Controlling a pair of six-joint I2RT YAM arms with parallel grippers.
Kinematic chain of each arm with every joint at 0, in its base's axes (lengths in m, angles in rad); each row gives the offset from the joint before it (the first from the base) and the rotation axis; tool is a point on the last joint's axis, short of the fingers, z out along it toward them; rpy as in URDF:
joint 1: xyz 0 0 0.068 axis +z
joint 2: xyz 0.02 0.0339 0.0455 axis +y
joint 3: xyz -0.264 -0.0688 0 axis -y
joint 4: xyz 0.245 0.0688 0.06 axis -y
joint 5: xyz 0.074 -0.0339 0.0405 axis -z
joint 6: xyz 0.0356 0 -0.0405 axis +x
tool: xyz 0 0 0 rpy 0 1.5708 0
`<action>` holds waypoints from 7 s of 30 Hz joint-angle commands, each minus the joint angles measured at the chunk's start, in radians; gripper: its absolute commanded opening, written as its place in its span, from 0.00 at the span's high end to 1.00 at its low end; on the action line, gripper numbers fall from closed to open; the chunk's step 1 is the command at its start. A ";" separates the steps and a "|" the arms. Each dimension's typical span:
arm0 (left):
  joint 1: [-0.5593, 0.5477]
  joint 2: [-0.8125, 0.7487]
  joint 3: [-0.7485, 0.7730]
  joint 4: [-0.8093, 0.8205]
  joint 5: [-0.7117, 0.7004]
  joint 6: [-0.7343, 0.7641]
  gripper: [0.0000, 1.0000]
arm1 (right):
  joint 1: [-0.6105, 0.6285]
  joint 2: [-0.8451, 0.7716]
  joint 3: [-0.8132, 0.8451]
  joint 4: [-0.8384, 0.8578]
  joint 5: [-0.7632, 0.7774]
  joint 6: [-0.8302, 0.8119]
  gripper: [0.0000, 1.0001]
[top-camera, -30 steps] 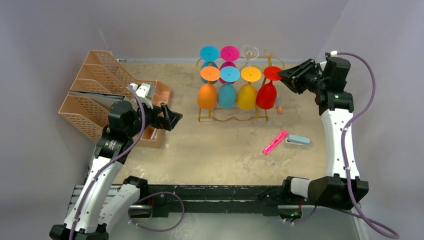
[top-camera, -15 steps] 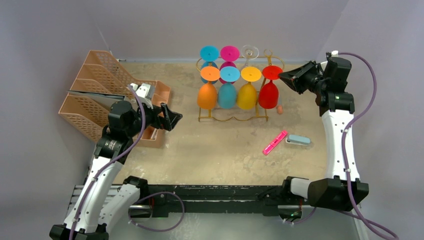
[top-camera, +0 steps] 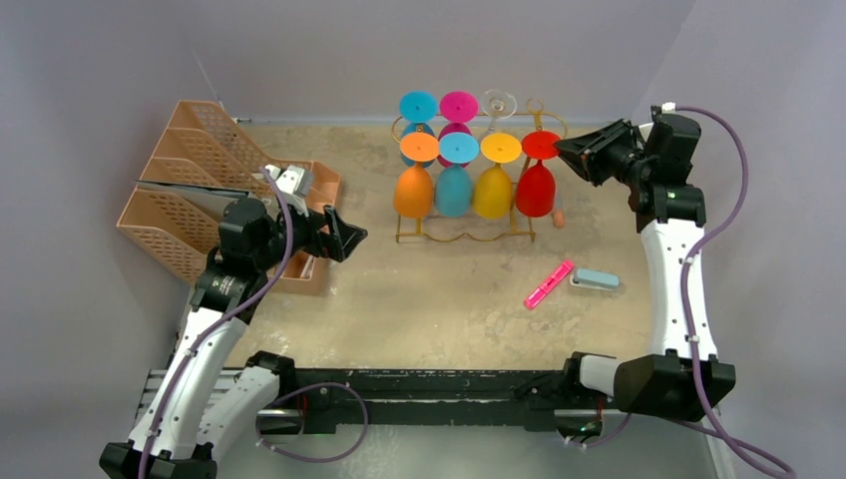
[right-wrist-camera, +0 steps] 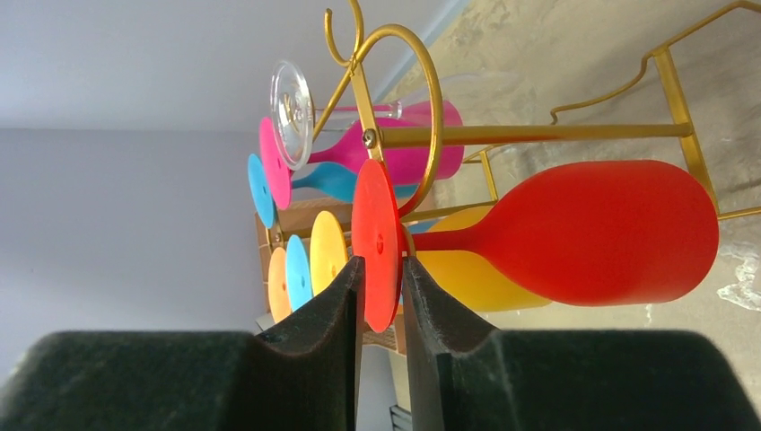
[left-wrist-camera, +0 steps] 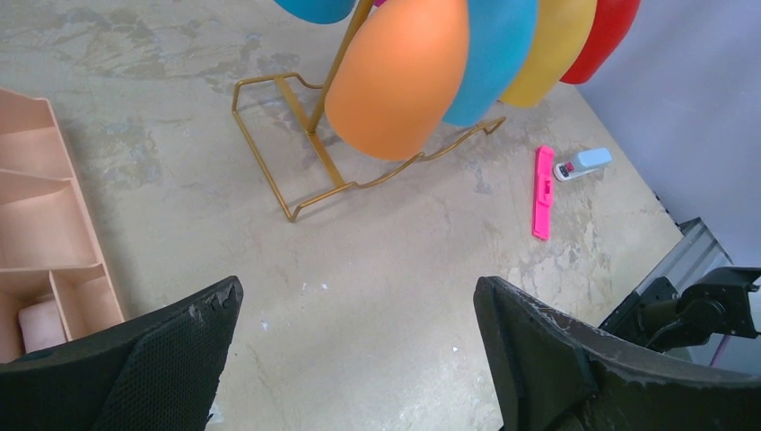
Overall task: Take the wine glass off the wine glass rack
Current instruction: Pick up the wine glass from the wine rack, then place the wine glass at the center of the board.
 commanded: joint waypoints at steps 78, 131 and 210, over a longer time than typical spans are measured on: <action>-0.001 -0.032 -0.001 -0.015 -0.060 -0.060 0.01 | -0.008 -0.191 -0.033 -0.084 0.037 -0.098 1.00; -0.311 0.049 -0.317 0.520 0.408 -0.453 0.19 | 0.747 -0.429 -0.523 0.106 -0.013 -0.433 1.00; -0.539 0.119 -0.370 0.741 0.313 -0.454 1.00 | 0.905 -0.533 -0.650 0.142 0.096 -0.400 0.29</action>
